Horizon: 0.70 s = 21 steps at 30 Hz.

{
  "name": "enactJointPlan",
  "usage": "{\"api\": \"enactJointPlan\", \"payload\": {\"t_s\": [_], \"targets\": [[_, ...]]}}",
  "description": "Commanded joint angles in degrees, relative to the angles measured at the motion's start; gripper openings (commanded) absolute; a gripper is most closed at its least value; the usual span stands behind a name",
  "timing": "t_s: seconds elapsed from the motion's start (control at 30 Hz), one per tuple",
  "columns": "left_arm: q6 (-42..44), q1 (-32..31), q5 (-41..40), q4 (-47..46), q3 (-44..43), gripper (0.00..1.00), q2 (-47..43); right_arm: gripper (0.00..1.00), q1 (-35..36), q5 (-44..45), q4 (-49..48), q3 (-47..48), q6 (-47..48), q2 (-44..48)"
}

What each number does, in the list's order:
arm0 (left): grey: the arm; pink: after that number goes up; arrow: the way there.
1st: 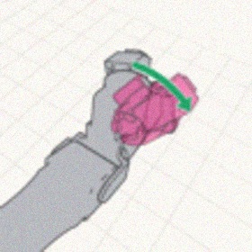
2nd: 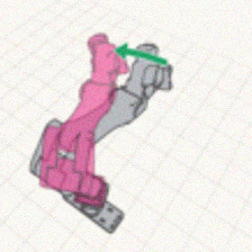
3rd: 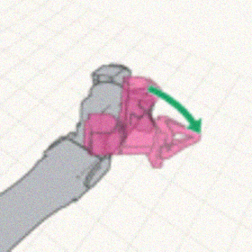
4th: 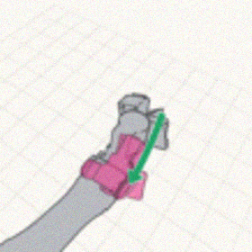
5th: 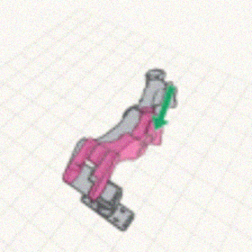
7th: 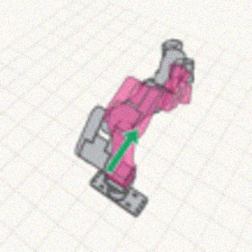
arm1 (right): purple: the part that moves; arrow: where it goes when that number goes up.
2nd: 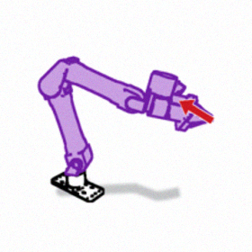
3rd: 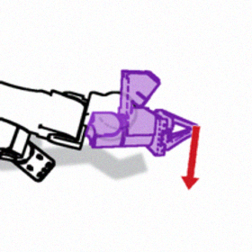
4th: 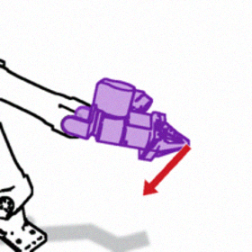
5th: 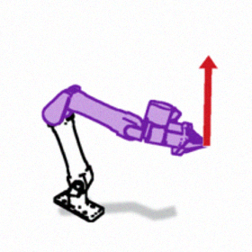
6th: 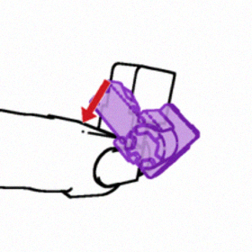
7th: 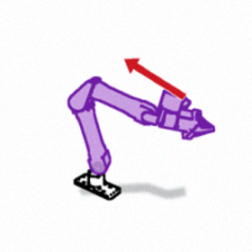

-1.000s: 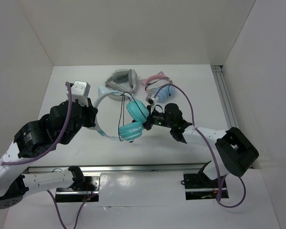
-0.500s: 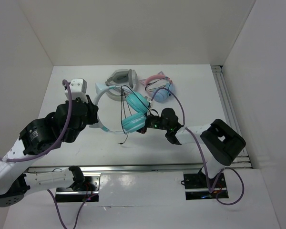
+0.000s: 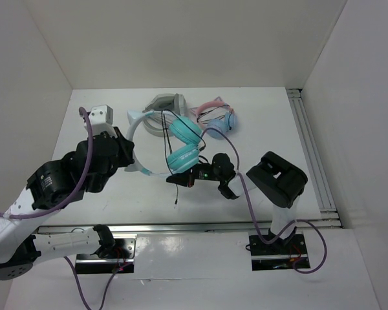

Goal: Wrap the headphones

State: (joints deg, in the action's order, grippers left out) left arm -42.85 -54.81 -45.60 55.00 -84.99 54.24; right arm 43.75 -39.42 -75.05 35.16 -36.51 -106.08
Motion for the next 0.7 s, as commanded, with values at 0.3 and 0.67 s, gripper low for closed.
{"api": "enactJointPlan", "payload": {"t_s": [0.3,0.67], "targets": [[-7.9,0.0,-6.5,-8.9,-4.0,0.0,-0.6,0.15,1.6,-1.6,-14.1,-3.0,-0.2,-3.7],[-8.9,0.0,-9.6,-7.7,-3.3,0.0,-0.6,0.11,2.7,-0.7,-13.8,-3.5,-0.2,-4.8]]}}
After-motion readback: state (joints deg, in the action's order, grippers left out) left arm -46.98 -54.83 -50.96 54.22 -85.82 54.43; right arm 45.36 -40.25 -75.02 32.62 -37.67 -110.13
